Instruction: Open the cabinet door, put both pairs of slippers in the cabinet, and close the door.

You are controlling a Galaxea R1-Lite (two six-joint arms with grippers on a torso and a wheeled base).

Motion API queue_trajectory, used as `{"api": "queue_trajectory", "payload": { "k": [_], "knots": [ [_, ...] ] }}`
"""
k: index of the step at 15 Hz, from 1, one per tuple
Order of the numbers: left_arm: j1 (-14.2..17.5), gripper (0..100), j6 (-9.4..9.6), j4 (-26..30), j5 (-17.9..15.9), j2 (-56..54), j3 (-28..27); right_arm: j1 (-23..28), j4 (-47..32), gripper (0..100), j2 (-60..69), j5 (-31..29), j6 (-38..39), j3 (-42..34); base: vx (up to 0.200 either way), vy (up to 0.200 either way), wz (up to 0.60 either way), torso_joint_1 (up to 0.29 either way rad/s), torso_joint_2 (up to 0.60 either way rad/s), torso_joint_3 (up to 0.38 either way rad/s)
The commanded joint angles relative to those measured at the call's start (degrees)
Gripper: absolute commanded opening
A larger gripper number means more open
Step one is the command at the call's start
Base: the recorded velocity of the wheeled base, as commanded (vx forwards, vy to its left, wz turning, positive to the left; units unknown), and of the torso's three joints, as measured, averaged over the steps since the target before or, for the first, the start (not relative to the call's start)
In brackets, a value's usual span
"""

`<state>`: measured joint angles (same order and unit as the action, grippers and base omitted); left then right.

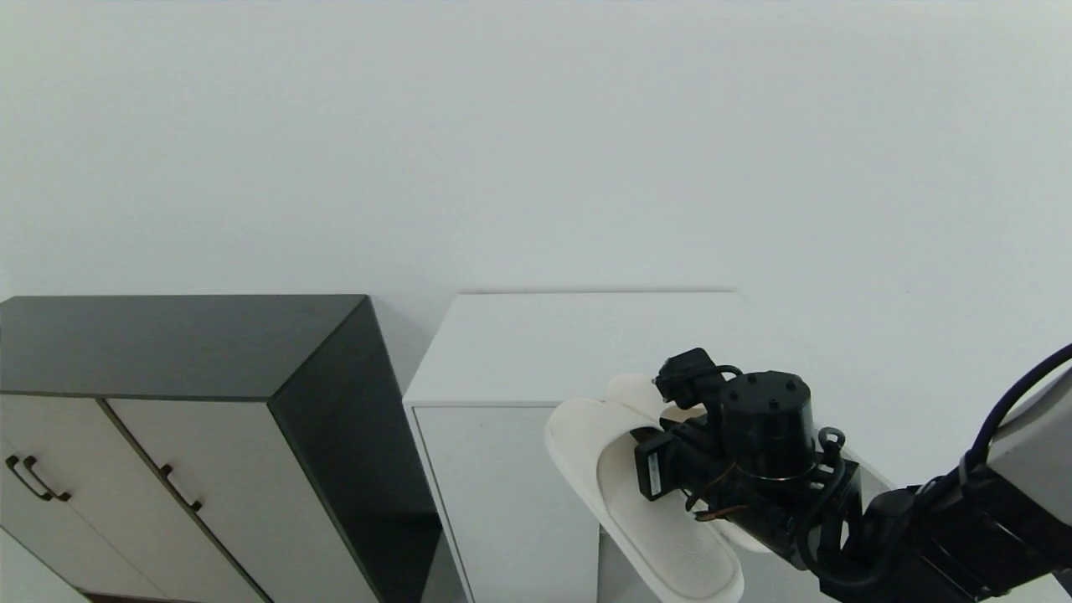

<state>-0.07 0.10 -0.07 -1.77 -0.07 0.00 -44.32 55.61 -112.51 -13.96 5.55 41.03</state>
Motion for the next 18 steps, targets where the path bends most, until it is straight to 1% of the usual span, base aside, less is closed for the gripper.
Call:
{"api": "queue_trajectory", "payload": {
  "k": [1,4,10,18],
  "knots": [
    [0.07,0,-0.01,-0.01,0.01,0.07,0.00,-0.06,0.55,0,-0.43,-0.02,-0.01,0.01,0.000,-0.200,0.00,-0.007,0.00,0.002],
    [-0.01,0,0.08,-0.01,0.01,0.07,0.00,-0.15,1.34,0,-0.52,-0.02,-0.01,-0.16,0.000,-0.200,0.00,0.001,0.00,0.001],
    [-0.01,0,-0.01,-0.01,0.01,0.07,0.00,-0.15,2.13,0,-0.52,0.16,-0.01,-1.04,0.000,0.000,0.00,0.000,0.00,0.000],
    [-0.01,0,-0.01,-0.01,0.10,0.07,0.00,0.29,6.09,0,-3.33,-0.02,-1.59,-2.36,0.000,0.000,0.00,0.000,0.00,0.000]
  ]
}}
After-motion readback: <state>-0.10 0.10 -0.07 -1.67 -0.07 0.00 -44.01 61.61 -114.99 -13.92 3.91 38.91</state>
